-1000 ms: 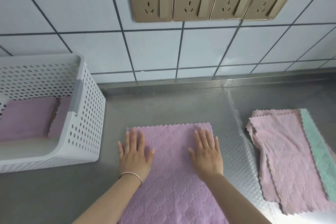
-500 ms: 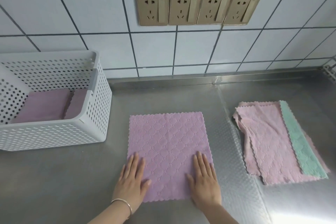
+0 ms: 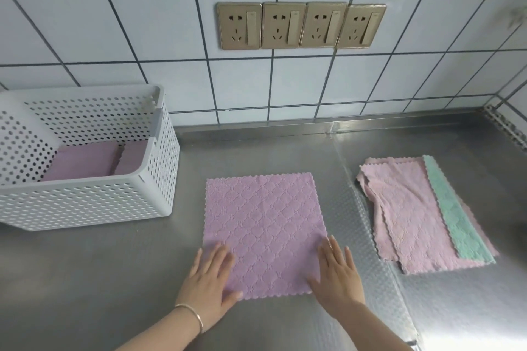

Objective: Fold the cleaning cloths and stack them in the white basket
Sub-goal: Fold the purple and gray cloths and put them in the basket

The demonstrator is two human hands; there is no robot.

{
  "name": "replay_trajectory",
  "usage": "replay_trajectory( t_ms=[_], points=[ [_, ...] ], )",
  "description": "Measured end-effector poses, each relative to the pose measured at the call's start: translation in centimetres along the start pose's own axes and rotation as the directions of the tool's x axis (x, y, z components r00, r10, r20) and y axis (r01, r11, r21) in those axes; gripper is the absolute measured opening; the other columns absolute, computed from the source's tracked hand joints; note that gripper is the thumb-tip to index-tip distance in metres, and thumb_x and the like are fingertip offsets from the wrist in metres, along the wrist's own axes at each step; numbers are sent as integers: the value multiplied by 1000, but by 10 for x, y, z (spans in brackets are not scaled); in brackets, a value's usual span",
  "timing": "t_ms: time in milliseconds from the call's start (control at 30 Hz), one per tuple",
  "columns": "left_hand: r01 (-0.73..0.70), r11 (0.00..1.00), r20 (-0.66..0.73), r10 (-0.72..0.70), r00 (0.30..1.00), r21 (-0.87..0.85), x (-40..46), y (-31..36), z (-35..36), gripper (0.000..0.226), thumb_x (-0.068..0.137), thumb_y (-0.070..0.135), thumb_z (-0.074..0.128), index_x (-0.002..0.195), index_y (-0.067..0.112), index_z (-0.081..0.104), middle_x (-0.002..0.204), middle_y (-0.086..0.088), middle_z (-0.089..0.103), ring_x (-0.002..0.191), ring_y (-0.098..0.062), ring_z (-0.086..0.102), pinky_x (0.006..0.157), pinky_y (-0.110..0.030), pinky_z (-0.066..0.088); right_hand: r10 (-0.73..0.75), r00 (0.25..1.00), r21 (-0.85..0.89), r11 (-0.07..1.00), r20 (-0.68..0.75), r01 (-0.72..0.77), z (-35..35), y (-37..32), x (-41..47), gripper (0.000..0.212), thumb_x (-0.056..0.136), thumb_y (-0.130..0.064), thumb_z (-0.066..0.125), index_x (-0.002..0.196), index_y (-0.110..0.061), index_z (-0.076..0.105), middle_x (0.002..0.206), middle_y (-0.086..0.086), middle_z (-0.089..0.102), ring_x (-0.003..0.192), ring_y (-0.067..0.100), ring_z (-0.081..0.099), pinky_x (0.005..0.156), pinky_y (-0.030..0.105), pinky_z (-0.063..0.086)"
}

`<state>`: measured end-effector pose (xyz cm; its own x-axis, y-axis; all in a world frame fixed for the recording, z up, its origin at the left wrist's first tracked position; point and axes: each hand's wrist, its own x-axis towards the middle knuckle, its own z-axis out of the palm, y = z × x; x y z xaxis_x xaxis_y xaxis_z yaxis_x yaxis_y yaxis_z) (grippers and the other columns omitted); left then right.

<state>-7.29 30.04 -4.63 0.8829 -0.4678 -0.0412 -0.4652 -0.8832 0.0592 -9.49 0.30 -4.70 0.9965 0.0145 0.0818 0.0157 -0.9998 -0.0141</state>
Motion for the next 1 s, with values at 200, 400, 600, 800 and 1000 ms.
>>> replay_trajectory(
  t_ms=[200,400,600,800,1000],
  points=[
    [-141,989,-77,138,987,-36,-6,15,-9,59,61,46,52,112,16,55,107,-2,69,103,-18,53,88,-35,33,-346,938,65,937,29,344,-17,-13,-10,42,51,-37,75,89,-21,68,90,-3,65,74,18,63,64,29,54],
    [-137,981,-45,132,990,-139,-2,9,-14,64,51,14,56,113,25,47,96,9,68,79,-13,66,64,-25,54,-317,948,50,947,-30,318,-9,-12,-11,36,66,-11,33,80,-14,67,81,1,62,63,21,58,49,29,50],
    [-80,963,3,83,997,-256,-1,-9,-29,48,44,6,75,89,20,74,93,8,70,74,-10,68,57,-15,52,-214,977,39,976,6,214,-23,-8,0,32,58,-7,28,73,-16,55,70,0,54,55,21,52,41,29,43],
    [16,908,-8,-21,1000,-418,-5,-34,-46,37,79,15,45,105,22,70,108,13,66,103,1,50,86,-10,36,81,969,297,943,234,-151,-40,11,17,30,75,-2,62,91,-24,75,88,-5,67,89,23,55,69,29,42],
    [225,784,172,-153,973,-578,-5,-41,-74,42,94,2,42,119,31,60,114,15,63,104,-3,57,77,3,33,171,923,622,695,346,-362,-80,22,22,26,85,-5,60,90,-27,72,80,-9,67,79,15,62,64,21,42]
  ],
)
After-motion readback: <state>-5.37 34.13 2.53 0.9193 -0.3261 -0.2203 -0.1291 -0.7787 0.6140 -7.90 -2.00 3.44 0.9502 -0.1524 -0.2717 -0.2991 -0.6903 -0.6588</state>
